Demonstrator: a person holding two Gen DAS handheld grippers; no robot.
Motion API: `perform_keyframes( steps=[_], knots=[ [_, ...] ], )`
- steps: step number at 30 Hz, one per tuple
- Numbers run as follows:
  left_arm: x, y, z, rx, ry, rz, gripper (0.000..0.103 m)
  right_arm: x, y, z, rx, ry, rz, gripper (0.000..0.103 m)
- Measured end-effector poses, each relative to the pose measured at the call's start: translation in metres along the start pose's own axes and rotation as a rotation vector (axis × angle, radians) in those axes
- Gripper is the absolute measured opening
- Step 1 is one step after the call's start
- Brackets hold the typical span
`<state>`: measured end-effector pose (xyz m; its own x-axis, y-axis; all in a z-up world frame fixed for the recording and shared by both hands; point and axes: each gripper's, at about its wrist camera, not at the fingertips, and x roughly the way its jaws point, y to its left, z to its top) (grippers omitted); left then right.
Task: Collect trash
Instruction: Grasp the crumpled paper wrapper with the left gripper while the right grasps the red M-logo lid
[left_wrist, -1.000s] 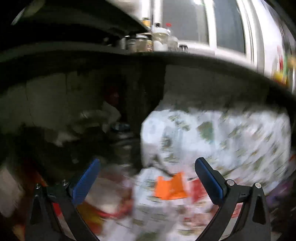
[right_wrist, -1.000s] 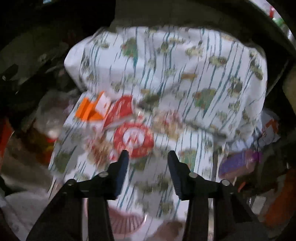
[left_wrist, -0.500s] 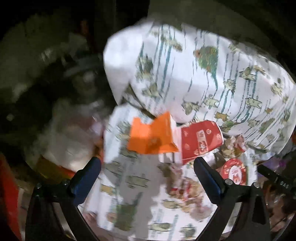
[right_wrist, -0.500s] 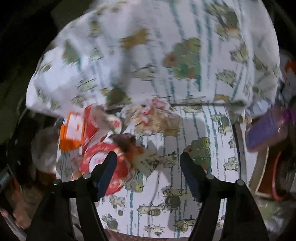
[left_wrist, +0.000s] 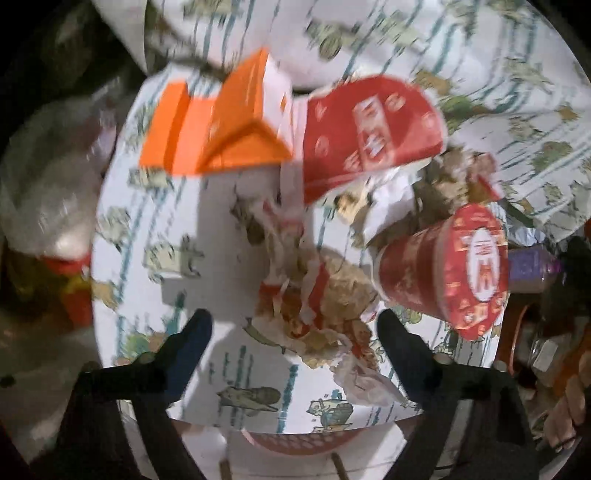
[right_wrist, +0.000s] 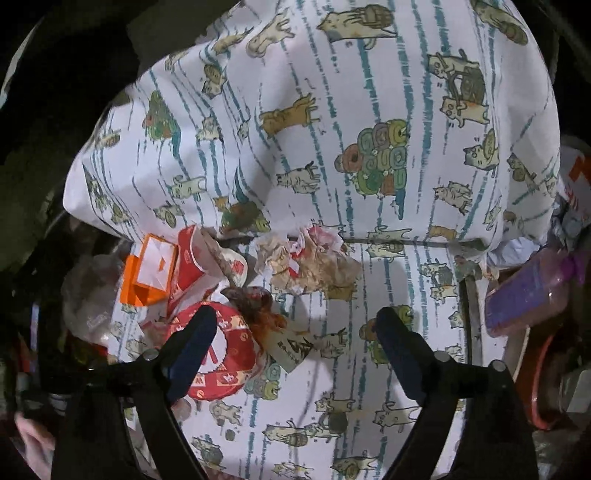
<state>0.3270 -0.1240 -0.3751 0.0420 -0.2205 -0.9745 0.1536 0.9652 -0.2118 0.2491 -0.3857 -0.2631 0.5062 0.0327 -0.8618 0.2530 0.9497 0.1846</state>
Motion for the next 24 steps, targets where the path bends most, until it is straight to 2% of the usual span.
perform_keyframes(
  steps=[2,3,4,5,6,7,10,13,15,19,24],
  knots=[
    [0.005,-0.001,-0.001,-0.002,0.015,-0.015,0.078,0.004,-0.001,0.000,0.017,0.016,0.012,0.090],
    [0.008,-0.002,-0.002,-0.002,0.018,-0.017,0.068,0.007,0.000,0.000,0.021,0.030,0.010,0.092],
    [0.008,-0.003,-0.003,-0.003,0.019,-0.013,0.050,0.010,0.001,-0.001,0.022,0.038,-0.009,0.092],
    [0.008,-0.004,-0.005,-0.005,0.020,-0.006,0.039,0.012,0.002,-0.003,0.024,0.035,-0.040,0.092],
    [0.005,-0.005,-0.006,-0.004,0.020,0.000,0.035,0.014,0.003,-0.004,0.030,0.028,-0.065,0.092],
    [0.000,-0.005,-0.009,-0.007,0.000,-0.002,0.032,0.015,0.005,-0.005,0.038,0.027,-0.067,0.092],
    [-0.031,-0.002,-0.011,0.002,-0.097,0.003,0.032,0.020,0.017,-0.006,0.030,0.061,0.027,0.092],
    [-0.059,0.005,-0.017,-0.006,-0.196,-0.017,0.032,0.024,0.037,-0.011,-0.030,0.081,0.074,0.093],
    [-0.073,0.008,-0.019,0.003,-0.236,-0.033,0.032,0.029,0.053,-0.017,-0.100,0.096,0.042,0.096],
    [-0.096,0.012,-0.015,0.034,-0.256,-0.029,0.032,0.040,0.075,-0.029,-0.225,0.114,-0.031,0.096],
    [-0.114,0.010,-0.014,0.090,-0.306,-0.042,0.032,0.052,0.092,-0.038,-0.301,0.140,-0.057,0.098]
  ],
)
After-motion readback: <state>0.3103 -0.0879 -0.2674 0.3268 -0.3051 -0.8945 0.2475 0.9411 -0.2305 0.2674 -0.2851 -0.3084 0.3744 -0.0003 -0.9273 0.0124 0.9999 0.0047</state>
